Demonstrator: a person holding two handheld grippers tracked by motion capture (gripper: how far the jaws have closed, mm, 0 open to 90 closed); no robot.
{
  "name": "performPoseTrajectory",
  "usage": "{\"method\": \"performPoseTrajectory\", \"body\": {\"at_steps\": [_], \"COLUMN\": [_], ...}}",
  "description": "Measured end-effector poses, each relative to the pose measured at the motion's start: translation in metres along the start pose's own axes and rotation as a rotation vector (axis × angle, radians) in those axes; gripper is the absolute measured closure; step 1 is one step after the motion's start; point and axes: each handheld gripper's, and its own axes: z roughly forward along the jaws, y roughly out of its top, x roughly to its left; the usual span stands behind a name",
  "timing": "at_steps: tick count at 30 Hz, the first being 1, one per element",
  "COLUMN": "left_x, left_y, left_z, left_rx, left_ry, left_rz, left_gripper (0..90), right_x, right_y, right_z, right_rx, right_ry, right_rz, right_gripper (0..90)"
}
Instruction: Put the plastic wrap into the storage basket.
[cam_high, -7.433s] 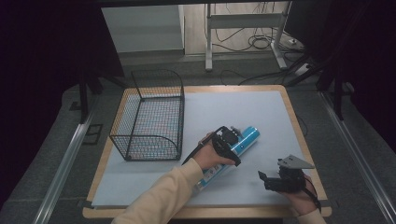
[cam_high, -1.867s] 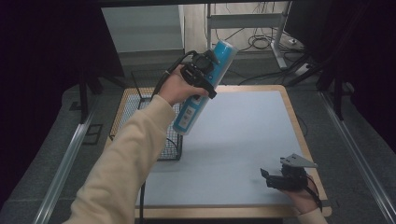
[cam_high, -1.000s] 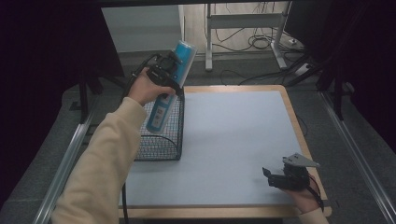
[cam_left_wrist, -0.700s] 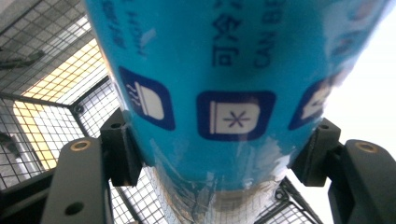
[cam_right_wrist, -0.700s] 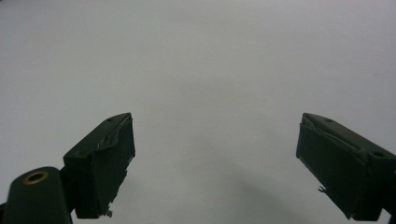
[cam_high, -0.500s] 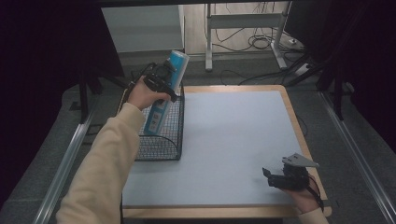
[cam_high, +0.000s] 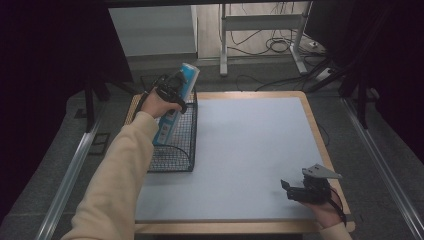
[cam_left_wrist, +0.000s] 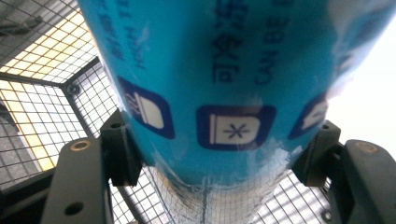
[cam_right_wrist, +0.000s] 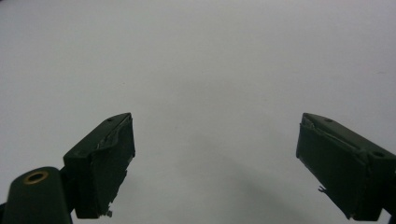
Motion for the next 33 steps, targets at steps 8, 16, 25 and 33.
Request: {"method": "performPoseTrajectory", "body": {"at_steps": [8, 16, 25, 33], "left_x": [0.005, 0.003, 0.007, 0.009], "left_y": [0.013, 0.022, 0.024, 0.023], "left_z": [0.019, 0.040, 0.048, 0.057], "left_rx": [0.002, 0.000, 0.008, 0.044], "left_ry": [-0.003, 0.002, 0.009, 0.040], "left_rz": [-0.024, -0.026, -0.044, -0.056], "left_gripper": [31.9, 31.9, 31.9, 31.5], "right_x": [0.000, 0.000, 0.000, 0.001], "right_y": [0.000, -0.002, -0.002, -0.003], "right_z": [0.000, -0.001, 0.000, 0.000], "right_rx": [-0.001, 0.002, 0.011, 0.011], "right_ry": [0.005, 0.000, 0.000, 0.003], "right_rz": [0.005, 0.006, 0.005, 0.000], "right_gripper": [11.9, 11.9, 11.9, 11.9]}}
